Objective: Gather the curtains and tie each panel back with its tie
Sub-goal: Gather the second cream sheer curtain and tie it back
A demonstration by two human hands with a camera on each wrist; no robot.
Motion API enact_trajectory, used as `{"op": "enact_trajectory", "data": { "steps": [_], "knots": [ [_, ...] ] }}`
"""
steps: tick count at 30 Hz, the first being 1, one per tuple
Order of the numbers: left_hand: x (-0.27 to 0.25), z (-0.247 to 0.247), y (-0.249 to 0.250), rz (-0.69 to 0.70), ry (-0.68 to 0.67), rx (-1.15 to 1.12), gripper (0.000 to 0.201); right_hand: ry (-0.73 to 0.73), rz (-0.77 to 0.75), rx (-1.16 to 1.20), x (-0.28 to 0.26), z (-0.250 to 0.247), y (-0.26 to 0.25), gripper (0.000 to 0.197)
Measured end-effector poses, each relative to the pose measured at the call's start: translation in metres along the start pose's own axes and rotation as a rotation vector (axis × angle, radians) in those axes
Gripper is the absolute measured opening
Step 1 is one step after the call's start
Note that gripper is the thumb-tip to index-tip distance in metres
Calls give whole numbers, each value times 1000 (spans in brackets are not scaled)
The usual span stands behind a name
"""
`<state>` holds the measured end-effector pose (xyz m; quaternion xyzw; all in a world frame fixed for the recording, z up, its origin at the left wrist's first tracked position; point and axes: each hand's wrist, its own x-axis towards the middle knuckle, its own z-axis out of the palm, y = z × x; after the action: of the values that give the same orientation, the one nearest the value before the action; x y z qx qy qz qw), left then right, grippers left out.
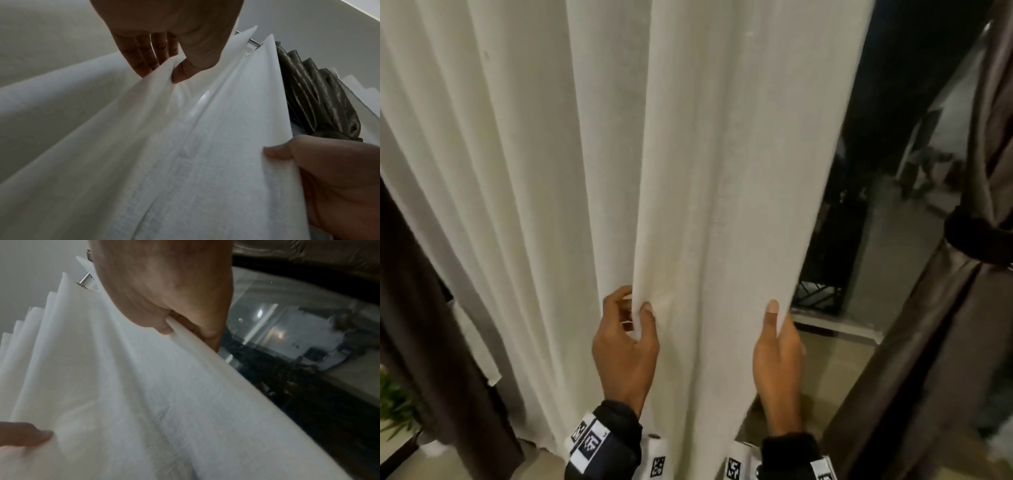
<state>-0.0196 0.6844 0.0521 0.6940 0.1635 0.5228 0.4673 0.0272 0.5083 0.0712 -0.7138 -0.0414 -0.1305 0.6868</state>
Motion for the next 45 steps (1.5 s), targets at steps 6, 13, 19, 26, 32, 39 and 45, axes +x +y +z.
{"op": "enact_trajectory", "data": {
  "steps": [6,13,19,26,32,39,45],
  "knots": [
    [-29,14,-4,293,-353,2,13,-127,160,12,-22,26,4,64],
    [-23,-12,-17,363,-622,-56,30,-201,-58,-12,-45,71,-4,62],
    [15,-38,-35,158,-45,45,29,-58,105,10,-33,74,2,11],
    [20,-13,-49,191,-234,75,36,-111,163,161,-40,86,-6,48],
    [-7,-15,-43,379,-534,9,38,-206,69,56,-35,96,-12,57],
    [49,-55,-61,55,270,208,55,-137,325,163,4,83,-5,32],
    [54,-46,-70,61,111,149,25,-254,320,210,-5,95,-5,39]
  ]
}}
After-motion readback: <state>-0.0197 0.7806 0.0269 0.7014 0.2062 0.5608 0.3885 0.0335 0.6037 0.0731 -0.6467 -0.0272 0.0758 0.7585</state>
